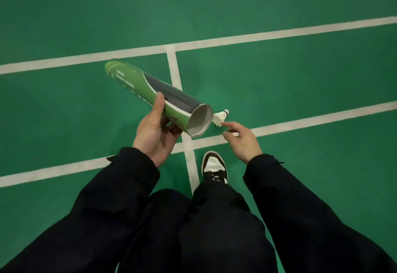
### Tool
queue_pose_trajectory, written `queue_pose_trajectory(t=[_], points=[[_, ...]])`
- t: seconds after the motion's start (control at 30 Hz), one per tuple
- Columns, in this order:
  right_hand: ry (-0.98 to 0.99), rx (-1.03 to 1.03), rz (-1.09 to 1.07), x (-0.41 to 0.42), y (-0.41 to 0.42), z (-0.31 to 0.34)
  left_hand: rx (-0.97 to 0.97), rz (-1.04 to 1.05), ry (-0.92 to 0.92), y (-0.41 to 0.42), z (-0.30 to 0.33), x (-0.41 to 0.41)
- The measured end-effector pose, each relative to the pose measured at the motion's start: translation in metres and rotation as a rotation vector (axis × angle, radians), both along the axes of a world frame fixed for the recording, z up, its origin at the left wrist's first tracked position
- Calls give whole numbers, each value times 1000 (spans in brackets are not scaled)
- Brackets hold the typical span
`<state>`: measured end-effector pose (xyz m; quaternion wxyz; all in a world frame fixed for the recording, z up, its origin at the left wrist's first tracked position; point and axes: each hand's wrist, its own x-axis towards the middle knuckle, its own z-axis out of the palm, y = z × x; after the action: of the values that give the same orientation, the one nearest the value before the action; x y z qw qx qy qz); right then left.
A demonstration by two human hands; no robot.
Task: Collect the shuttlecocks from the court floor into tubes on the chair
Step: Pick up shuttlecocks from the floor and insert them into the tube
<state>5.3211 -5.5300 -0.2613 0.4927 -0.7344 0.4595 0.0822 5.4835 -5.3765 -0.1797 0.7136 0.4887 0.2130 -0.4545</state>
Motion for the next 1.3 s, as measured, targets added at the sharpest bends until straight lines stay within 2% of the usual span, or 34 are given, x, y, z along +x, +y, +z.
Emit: queue_pose_trajectory(t=[0.17, 0.27, 0.33, 0.4, 0.47, 0.5, 0.57, 0.67, 0.73, 0.9, 0.97, 1.03, 1.17, 1.2, 1.3], points=[[111, -199, 72, 40, -35, -155, 42, -81, -153, -11, -107, 43], [167, -317, 82, 49, -43, -192, 61, -73, -153, -12, -132, 57], [24, -299, -120, 58, -41, -178, 98, -32, -133, -11, -131, 64], [-240, -156, -413, 64, -33, -132, 113, 9, -107, -11, -127, 66], [-552, -60, -471, 68, -20, -72, 114, 61, -82, -12, -124, 66], [-658, -24, -420, 70, -13, -47, 106, 85, -70, -14, -123, 67], [-667, -33, -290, 77, 1, -21, 63, 87, -51, -23, -117, 62], [-529, -417, -100, 89, 16, -11, -16, 42, -49, -35, -101, 46], [-548, -560, -99, 99, 21, -2, -53, 55, -39, -39, -88, 41], [-788, -761, -214, 105, 23, 17, -114, 129, -33, -31, -73, 48], [-864, -727, -156, 103, 29, 17, -129, 133, -48, -24, -76, 51], [-828, -687, 94, 104, 32, 22, -148, 144, -56, -19, -77, 54], [-388, -475, 691, 130, 35, 26, -109, 191, -89, -8, -82, 59], [-396, -436, 736, 137, 37, 25, -98, 227, -98, -3, -83, 64], [-592, -307, 631, 153, 46, 22, -92, 343, -161, 25, -87, 85]])
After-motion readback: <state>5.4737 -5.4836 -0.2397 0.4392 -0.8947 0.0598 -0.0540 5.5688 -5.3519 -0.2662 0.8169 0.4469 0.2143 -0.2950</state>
